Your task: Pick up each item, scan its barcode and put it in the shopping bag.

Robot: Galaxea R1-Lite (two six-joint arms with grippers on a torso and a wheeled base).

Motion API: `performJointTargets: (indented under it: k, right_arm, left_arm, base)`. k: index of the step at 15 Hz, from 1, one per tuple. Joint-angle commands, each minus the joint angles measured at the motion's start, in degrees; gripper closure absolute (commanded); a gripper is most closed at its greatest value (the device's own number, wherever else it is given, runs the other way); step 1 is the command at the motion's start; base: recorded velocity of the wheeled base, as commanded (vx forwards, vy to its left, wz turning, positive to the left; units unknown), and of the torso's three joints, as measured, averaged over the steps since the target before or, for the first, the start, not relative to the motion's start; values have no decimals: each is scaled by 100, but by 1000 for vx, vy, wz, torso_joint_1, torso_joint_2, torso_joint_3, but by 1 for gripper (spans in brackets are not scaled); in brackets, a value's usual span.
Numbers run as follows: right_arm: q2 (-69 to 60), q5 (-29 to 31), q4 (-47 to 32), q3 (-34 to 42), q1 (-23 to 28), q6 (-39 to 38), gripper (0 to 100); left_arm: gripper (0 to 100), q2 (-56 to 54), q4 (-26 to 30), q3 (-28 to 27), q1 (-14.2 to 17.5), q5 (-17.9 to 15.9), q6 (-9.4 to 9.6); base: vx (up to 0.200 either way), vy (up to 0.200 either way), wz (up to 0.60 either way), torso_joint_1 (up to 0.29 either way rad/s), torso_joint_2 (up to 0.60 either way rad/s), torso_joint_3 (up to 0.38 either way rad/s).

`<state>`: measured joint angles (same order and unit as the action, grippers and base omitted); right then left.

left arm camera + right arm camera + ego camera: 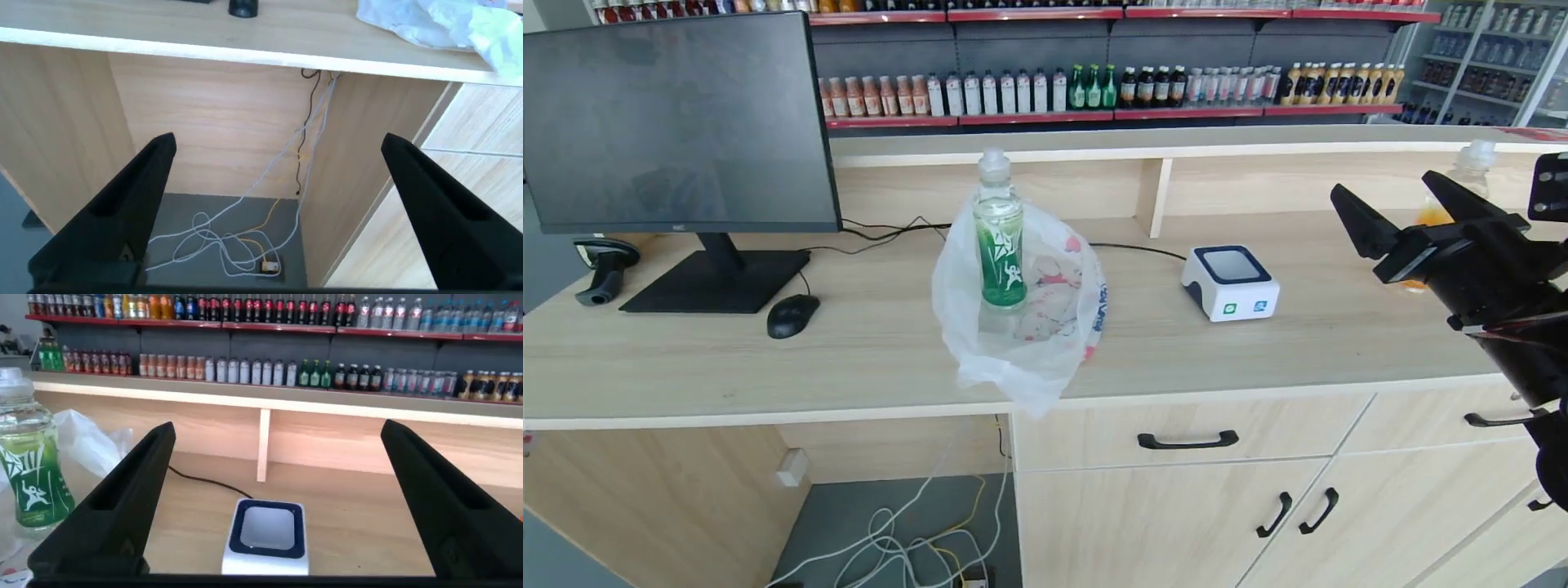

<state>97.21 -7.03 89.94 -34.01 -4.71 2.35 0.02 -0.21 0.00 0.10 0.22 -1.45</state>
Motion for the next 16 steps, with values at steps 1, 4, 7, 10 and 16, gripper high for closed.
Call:
performJointTargets:
  k: [1,4,7,10,16]
  right_arm:
    - [0,0,6,0,22,2,0]
    - [26,0,6,-18,22,2,0]
    - [88,0,6,26,22,2,0]
    - [149,0,6,61,49,2,0]
    - [193,0,6,176,49,2,0]
  left_arm:
    - [0,6,-6,0,8,4,-4]
    - [0,6,-6,0,-1,4,-4]
    - [0,6,-6,0,8,4,-4]
    - [0,6,-6,0,8,4,-4]
    - [0,6,-6,0,-1,4,-4]
  base:
    - [0,-200,0,2,2,2]
    - [0,-200,0,5,1,2]
    - [0,-200,0,2,1,4]
    - [0,-200,0,2,7,1]
    - [0,-200,0,3,2,2]
